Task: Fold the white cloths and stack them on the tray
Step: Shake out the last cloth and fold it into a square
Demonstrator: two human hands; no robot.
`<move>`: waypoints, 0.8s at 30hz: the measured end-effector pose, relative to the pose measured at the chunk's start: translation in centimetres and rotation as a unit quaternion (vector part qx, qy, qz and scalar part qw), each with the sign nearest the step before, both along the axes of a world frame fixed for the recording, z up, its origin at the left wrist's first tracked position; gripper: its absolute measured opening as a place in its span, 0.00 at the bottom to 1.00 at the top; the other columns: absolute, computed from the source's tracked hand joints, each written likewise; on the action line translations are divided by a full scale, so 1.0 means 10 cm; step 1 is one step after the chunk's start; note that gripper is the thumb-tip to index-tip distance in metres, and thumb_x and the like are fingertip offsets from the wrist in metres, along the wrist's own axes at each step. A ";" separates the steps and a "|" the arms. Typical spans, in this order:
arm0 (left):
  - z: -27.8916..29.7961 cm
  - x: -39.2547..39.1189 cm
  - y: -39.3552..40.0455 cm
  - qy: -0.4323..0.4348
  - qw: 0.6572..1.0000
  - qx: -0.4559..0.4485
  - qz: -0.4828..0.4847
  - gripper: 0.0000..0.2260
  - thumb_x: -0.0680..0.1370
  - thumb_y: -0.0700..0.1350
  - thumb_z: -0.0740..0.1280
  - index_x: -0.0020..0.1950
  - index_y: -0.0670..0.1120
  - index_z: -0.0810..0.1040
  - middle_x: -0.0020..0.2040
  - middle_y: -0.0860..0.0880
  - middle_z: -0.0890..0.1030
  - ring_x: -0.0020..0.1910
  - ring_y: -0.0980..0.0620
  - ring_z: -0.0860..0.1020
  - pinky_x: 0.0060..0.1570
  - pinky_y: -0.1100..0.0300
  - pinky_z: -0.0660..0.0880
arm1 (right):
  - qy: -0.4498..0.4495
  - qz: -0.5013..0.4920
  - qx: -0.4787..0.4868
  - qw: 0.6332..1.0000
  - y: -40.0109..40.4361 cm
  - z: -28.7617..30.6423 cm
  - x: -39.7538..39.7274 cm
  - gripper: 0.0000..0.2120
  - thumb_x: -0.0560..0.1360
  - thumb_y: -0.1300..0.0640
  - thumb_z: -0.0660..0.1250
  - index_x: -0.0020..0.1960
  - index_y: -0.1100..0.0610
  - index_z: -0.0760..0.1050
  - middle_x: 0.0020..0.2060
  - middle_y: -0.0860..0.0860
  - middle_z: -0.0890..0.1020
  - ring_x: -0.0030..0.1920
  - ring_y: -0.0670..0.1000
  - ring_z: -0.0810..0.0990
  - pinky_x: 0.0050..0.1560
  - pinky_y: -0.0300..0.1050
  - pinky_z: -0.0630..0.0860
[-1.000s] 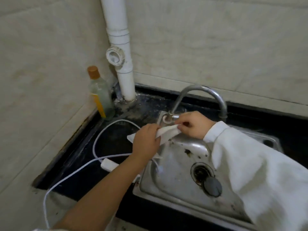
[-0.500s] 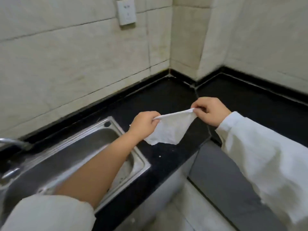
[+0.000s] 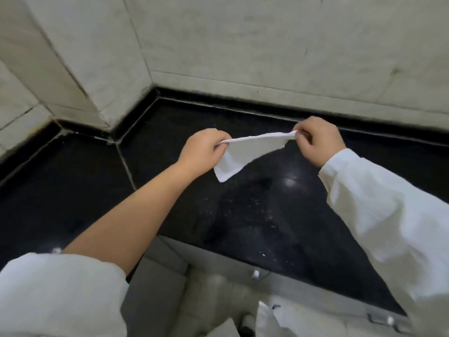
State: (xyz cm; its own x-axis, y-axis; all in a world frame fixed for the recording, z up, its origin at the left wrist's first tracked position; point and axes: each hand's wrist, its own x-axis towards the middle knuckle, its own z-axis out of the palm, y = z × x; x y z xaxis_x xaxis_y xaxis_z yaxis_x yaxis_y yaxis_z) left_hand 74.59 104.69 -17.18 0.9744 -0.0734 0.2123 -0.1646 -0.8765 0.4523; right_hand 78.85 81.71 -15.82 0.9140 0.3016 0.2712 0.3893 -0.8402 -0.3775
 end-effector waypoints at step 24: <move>-1.58 1.01 0.01 0.268 0.952 0.089 -0.120 0.12 0.80 0.41 0.59 0.60 0.40 0.76 0.59 0.43 0.76 0.57 0.47 0.75 0.56 0.59 0.71 | 0.309 -0.138 -0.148 0.930 -0.08 -1.57 0.44 0.15 0.78 0.63 0.55 0.61 0.62 0.75 0.61 0.58 0.75 0.63 0.57 0.73 0.62 0.45 0.70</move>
